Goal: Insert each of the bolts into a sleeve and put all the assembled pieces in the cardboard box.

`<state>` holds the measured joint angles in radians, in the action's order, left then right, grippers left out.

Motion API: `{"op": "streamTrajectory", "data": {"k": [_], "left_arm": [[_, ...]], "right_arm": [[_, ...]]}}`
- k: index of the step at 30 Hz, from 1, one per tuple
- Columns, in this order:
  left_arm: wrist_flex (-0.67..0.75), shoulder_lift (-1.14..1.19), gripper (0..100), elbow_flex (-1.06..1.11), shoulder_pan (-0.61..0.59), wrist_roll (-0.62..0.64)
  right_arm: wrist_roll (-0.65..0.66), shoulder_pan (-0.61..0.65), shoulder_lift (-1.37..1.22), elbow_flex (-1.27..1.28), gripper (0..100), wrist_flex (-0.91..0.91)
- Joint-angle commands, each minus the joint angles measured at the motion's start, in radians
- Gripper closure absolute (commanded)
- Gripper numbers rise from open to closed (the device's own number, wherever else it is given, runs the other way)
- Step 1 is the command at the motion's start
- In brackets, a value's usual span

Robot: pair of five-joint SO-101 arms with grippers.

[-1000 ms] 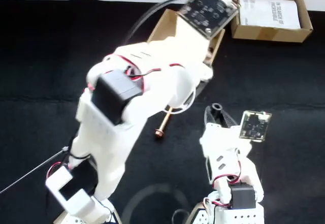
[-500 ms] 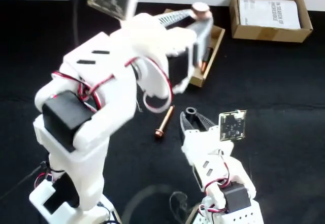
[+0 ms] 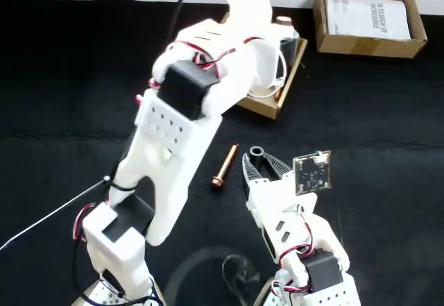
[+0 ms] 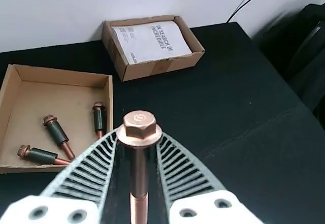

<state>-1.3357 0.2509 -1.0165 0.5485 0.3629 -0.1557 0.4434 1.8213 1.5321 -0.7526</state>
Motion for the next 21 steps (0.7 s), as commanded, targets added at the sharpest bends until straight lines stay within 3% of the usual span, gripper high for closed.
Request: {"op": "streamTrajectory", "data": {"k": [1,11,16,21], "left_arm": [[-0.012,0.015,99,-0.022,-0.012,0.011],[-0.4,-0.116,99,-0.024,-0.005,0.048],[-0.428,-0.285,99,0.038,-0.005,0.032],[-0.425,-0.559,99,0.289,0.084,-0.023]], "right_arm": [[0.029,-0.018,0.005,-0.065,99.1,0.074],[0.028,-0.025,-0.001,-0.025,99.1,0.133],[0.028,-0.025,-0.001,0.002,99.1,0.133],[0.028,-0.025,-0.001,0.002,99.1,0.133]]}}
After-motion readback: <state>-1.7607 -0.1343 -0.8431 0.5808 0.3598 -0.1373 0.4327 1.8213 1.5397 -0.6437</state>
